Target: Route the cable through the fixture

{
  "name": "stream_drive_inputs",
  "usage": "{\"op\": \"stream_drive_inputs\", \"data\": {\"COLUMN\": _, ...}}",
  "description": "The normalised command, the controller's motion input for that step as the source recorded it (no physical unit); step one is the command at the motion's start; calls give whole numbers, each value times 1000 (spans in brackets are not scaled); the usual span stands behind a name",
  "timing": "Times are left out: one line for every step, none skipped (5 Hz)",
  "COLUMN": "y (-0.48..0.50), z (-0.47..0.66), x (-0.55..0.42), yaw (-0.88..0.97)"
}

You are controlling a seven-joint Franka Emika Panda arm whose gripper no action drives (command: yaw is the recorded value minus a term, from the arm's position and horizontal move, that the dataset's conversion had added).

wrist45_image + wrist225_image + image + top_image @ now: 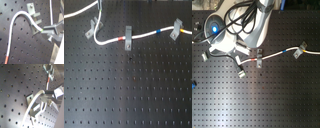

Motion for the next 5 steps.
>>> {"op": "stream_drive_inputs", "data": {"y": 106, "z": 0, "x": -35, "yaw": 500}}
{"op": "stream_drive_inputs", "data": {"y": 96, "z": 39, "x": -27, "yaw": 389}}
{"op": "stream_drive_inputs", "data": {"y": 190, "z": 114, "x": -44, "yaw": 397}}
{"op": "stream_drive_inputs", "data": {"y": 327, "z": 292, "x": -63, "yaw": 457}}
{"op": "stream_drive_inputs", "data": {"y": 312, "z": 177, "x": 79, "yaw": 517}}
